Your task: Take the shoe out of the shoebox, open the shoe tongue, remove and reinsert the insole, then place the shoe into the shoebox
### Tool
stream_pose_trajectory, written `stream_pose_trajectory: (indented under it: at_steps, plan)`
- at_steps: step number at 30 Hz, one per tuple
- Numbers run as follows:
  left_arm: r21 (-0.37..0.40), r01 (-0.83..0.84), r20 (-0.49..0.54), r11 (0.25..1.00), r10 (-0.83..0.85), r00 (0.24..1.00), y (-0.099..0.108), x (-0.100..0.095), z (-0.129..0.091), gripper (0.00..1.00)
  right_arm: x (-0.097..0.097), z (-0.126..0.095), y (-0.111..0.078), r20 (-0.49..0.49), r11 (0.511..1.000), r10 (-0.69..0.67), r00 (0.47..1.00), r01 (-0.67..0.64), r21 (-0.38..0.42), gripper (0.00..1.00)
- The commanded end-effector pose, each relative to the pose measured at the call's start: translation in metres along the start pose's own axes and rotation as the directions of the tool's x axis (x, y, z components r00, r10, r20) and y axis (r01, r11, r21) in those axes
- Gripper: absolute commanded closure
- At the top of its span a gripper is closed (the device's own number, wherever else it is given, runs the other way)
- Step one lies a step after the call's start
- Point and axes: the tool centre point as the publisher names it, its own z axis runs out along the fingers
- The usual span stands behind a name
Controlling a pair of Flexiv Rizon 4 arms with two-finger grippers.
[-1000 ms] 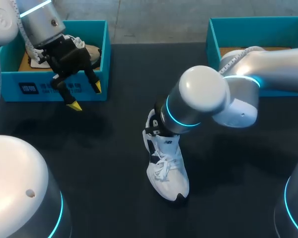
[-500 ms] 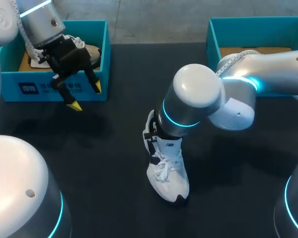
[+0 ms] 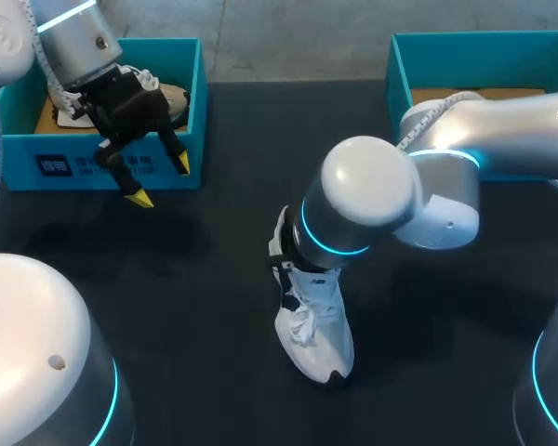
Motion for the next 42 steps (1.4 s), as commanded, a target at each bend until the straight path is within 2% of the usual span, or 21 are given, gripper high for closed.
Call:
stream_pose_trajectory:
  at_steps: [1,7,15,29,42]
  plan:
    - [-0.002,-0.001,-0.001,1.0,0.001,1.0,0.0,0.0,0.0,0.0,-0.002,-0.02,0.009,0.011,0.999,-0.012,1.0,0.013,-0.042,1.0]
    - [-0.002,-0.001,-0.001,1.0,0.001,1.0,0.0,0.0,0.0,0.0,0.0,-0.022,0.028,0.004,0.997,-0.047,0.999,0.047,-0.059,1.0]
    - [-0.002,-0.001,-0.001,1.0,0.001,1.0,0.0,0.0,0.0,0.0,-0.001,-0.027,0.047,0.007,0.99,-0.055,0.998,0.056,-0.13,1.0]
    - [-0.002,-0.001,-0.001,1.0,0.001,1.0,0.0,0.0,0.0,0.0,0.002,-0.041,0.062,0.044,0.977,-0.035,0.998,0.043,-0.209,1.0]
    - [-0.002,-0.001,-0.001,1.0,0.001,1.0,0.0,0.0,0.0,0.0,-0.003,-0.012,0.07,0.03,0.983,-0.045,0.999,0.05,-0.179,1.0]
